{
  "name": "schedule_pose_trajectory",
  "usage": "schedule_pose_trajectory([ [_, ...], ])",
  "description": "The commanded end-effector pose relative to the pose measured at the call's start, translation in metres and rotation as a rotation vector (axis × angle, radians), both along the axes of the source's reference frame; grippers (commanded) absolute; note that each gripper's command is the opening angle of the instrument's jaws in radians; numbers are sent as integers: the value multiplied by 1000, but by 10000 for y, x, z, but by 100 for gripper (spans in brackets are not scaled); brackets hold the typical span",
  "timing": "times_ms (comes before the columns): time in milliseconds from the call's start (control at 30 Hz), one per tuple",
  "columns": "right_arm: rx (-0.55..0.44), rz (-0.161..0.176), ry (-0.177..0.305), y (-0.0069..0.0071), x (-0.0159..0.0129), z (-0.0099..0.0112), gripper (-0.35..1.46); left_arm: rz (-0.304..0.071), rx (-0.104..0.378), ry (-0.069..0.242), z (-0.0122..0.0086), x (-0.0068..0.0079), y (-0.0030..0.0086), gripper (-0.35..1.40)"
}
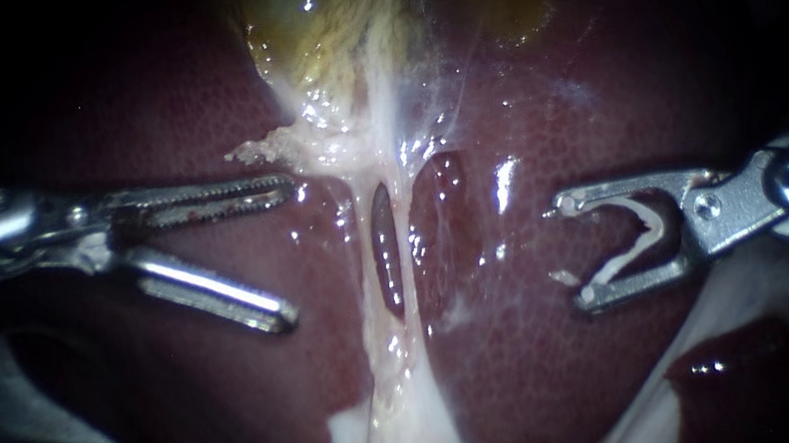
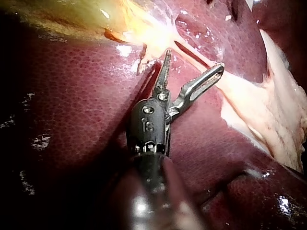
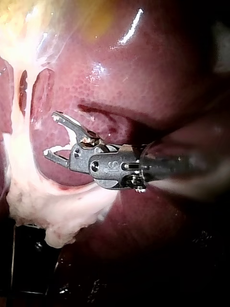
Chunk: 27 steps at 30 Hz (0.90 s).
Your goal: Grabbing gallbladder
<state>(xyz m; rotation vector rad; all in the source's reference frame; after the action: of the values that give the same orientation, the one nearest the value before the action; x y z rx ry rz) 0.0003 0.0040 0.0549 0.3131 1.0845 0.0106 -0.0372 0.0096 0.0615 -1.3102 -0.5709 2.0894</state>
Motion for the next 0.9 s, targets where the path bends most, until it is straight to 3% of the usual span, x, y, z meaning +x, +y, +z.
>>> schedule_pose_trajectory([
  [33, 0, 0, 0, 0, 0, 0, 50, -3, -6, -1, -4, 1, 4, 79],
  [267, 0, 0, 0, 0, 0, 0, 50, -26, -84, -4, -21, 6, 27, 78],
  [467, 0, 0, 0, 0, 0, 0, 50, -41, -135, 16, -25, 9, 44, 74],
  [700, 0, 0, 0, 0, 0, 0, 50, -61, -143, 35, -3, 10, 54, 69],
  [900, 0, 0, 0, 0, 0, 0, 50, -68, -155, 48, 23, 6, 51, 64],
])
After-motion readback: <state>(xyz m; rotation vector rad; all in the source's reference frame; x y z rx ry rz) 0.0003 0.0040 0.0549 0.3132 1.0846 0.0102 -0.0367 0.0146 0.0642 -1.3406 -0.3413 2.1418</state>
